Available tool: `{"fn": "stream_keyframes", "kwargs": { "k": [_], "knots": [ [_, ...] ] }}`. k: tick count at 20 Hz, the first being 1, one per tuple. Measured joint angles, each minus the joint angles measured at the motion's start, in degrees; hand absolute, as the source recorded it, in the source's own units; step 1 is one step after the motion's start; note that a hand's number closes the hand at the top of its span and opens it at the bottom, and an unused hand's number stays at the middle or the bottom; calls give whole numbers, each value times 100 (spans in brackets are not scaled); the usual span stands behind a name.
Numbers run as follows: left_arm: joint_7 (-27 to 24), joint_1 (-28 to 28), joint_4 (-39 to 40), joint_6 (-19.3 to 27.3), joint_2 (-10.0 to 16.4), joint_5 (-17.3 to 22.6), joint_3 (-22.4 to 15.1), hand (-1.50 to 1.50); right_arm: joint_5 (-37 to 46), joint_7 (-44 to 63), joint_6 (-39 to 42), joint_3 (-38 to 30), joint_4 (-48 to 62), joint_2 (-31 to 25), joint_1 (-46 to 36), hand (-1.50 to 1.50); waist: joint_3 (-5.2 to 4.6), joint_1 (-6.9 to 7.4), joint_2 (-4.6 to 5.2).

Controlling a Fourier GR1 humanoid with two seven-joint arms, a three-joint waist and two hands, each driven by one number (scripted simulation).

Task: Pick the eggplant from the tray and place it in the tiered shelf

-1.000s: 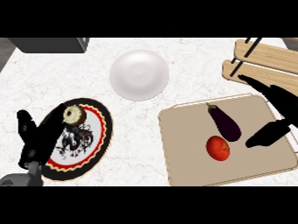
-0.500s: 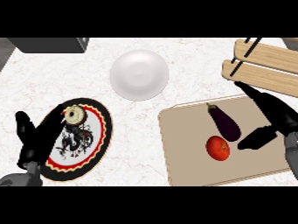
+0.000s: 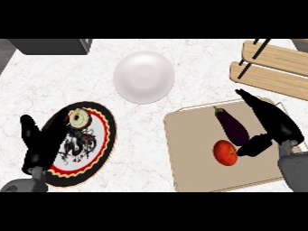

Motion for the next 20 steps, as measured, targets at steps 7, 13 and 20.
{"fn": "stream_keyframes", "kwargs": {
  "k": [7,13,20],
  "knots": [
    [79,74,-136,-111,-79,-106,78,0,608,-417,-276,-224,850,255,-333,-150,-2,8,6],
    [180,77,-197,-160,-148,-182,150,0,882,-902,-638,-421,1471,524,-552,-150,-21,7,-6],
    [203,162,-329,-218,-209,-267,175,0,1095,-1333,-899,-492,2026,783,-772,150,-66,4,-47]
  ]
}}
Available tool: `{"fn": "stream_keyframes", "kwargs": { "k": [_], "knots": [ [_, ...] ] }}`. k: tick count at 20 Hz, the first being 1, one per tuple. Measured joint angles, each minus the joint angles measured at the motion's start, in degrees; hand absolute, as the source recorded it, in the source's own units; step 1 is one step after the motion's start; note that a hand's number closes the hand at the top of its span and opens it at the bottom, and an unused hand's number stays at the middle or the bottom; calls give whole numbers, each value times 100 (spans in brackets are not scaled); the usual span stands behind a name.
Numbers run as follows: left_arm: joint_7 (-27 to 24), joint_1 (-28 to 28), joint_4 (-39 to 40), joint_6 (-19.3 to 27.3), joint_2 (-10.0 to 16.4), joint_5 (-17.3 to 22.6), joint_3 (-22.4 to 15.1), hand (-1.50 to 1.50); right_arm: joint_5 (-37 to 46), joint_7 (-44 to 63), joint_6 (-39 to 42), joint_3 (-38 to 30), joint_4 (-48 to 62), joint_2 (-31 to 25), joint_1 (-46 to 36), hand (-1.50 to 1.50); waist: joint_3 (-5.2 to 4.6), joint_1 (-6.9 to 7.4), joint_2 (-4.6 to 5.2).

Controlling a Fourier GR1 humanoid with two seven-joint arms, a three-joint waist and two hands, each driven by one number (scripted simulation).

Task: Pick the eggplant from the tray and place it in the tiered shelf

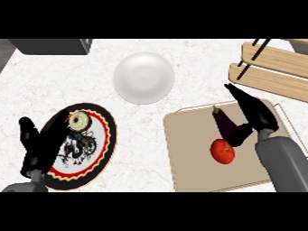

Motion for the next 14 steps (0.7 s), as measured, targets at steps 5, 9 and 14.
{"fn": "stream_keyframes", "kwargs": {
  "k": [5,9,14],
  "knots": [
    [-66,-59,95,22,-66,-28,5,0,367,-445,407,464,267,-212,-165,150,-46,32,-29],
    [-67,-81,150,6,-38,-50,41,0,316,-744,439,471,273,-119,-147,150,-57,12,-47],
    [-38,-101,164,-48,-11,-2,118,0,227,-853,379,360,69,-4,14,150,-34,-11,-28]
  ]
}}
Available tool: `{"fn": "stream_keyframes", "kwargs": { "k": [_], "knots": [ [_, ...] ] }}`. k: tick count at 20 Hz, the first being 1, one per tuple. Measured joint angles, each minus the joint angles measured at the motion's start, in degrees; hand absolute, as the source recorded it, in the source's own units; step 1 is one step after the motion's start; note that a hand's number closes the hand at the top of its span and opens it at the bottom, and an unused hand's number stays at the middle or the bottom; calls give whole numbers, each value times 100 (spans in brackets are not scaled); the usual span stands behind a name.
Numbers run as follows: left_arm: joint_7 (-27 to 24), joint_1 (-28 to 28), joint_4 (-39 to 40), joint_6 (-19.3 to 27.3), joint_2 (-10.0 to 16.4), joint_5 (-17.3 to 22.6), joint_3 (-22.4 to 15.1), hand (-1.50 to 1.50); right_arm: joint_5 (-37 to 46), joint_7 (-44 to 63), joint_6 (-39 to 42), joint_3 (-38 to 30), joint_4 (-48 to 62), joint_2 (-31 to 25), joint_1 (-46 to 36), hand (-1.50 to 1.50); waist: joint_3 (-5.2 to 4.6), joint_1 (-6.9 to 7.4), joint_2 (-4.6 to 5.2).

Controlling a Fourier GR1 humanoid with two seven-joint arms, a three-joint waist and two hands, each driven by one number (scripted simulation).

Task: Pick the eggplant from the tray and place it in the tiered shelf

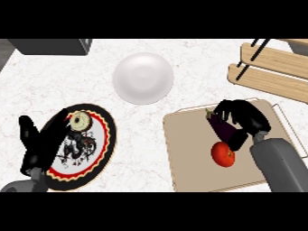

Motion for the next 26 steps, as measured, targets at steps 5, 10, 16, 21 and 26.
{"fn": "stream_keyframes", "kwargs": {
  "k": [5,10,16,21,26],
  "knots": [
    [-63,22,18,9,1,-60,-1,0,-152,970,51,-391,-81,265,53,150,25,-27,12],
    [-131,66,47,-12,-23,-55,33,0,-267,1876,-9,-547,-1228,557,255,150,73,-61,38],
    [-28,142,-95,15,-8,-31,75,0,-207,2762,8,-665,-3085,539,249,150,86,-109,23],
    [56,86,-97,43,-32,-71,41,0,-242,3872,474,-1016,-4557,330,-73,150,85,-125,26],
    [-14,2,38,-37,4,-33,113,0,-597,4894,1223,-1644,-5291,-68,-832,150,85,-72,47]
  ]
}}
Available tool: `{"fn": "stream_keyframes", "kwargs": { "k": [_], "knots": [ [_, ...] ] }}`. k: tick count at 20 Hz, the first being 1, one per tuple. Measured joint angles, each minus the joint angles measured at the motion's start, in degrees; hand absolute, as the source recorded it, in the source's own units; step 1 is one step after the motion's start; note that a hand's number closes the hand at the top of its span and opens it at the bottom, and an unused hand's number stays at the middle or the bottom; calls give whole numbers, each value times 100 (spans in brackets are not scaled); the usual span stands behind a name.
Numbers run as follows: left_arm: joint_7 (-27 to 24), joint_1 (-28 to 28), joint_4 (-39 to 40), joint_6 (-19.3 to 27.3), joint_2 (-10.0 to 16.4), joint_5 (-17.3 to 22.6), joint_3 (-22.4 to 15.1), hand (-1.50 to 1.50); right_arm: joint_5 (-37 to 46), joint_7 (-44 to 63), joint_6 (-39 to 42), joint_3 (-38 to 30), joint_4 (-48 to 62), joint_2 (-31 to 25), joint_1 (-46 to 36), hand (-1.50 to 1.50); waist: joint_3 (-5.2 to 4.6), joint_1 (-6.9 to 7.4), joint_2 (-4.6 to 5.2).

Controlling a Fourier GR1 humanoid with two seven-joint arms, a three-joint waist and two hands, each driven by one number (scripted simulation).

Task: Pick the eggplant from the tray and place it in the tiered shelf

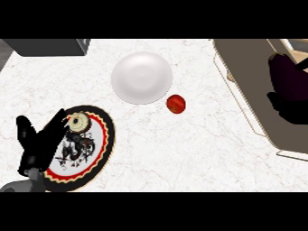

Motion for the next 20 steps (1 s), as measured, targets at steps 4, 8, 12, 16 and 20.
{"fn": "stream_keyframes", "kwargs": {
  "k": [4,8,12,16,20],
  "knots": [
    [-71,-66,74,-4,-28,-56,-18,0,-300,407,298,-499,212,-415,-846,150,3,47,13],
    [-55,-59,45,-17,-55,-61,-29,0,-583,348,384,-1037,866,-912,-1424,150,5,79,21],
    [1,-132,103,-173,74,51,92,0,-724,242,394,-1388,1576,-1421,-1978,150,4,95,30],
    [-20,-139,136,-157,18,8,64,0,-634,-280,157,-1505,2574,-1885,-2287,150,5,124,44],
    [-18,-43,-5,-122,-60,-46,-11,0,-644,-813,20,-1546,3565,-2246,-2565,150,6,143,47]
  ]
}}
